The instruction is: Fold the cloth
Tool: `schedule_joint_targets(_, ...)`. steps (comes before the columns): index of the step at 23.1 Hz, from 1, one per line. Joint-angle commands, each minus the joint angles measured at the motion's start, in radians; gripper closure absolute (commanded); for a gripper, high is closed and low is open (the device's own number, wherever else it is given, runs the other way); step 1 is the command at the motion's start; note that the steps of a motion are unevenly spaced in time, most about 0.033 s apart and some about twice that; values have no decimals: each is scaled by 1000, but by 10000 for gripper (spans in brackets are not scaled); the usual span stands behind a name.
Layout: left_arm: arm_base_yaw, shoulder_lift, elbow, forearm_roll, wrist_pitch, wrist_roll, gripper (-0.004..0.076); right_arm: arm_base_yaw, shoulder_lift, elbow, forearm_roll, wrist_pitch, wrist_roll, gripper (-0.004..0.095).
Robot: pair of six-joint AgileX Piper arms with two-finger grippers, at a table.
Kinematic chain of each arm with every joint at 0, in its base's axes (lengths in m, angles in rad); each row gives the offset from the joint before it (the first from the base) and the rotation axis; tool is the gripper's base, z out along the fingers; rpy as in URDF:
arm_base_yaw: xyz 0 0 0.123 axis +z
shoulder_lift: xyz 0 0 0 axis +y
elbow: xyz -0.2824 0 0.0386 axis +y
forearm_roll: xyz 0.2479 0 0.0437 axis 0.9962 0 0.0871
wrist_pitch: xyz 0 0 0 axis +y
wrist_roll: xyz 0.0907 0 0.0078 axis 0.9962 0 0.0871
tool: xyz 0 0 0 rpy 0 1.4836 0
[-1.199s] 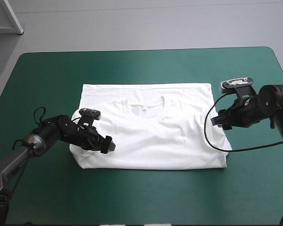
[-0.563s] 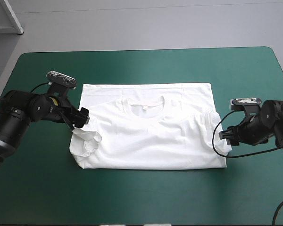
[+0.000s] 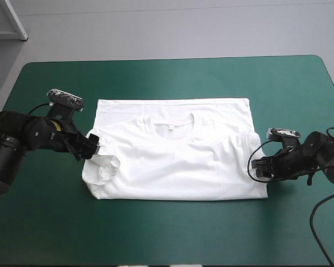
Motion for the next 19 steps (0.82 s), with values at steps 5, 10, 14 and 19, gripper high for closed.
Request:
schedule_joint_targets(5, -1, -29, -33, 2, -29, -15, 66, -9, 19, -19, 97, -89, -64, 724)
schedule_joint_targets(10, -1, -29, -33, 2, -33, -15, 75, -9, 14, -19, 101, -82, -64, 909)
schedule_joint_targets(14, -1, -29, -33, 2, -33, -15, 76, -9, -48, -19, 118, -76, -60, 923)
schedule_joint_targets(19, -1, -29, -33, 2, -45, -15, 76, 28, -152, -21, 135, -25, -62, 923)
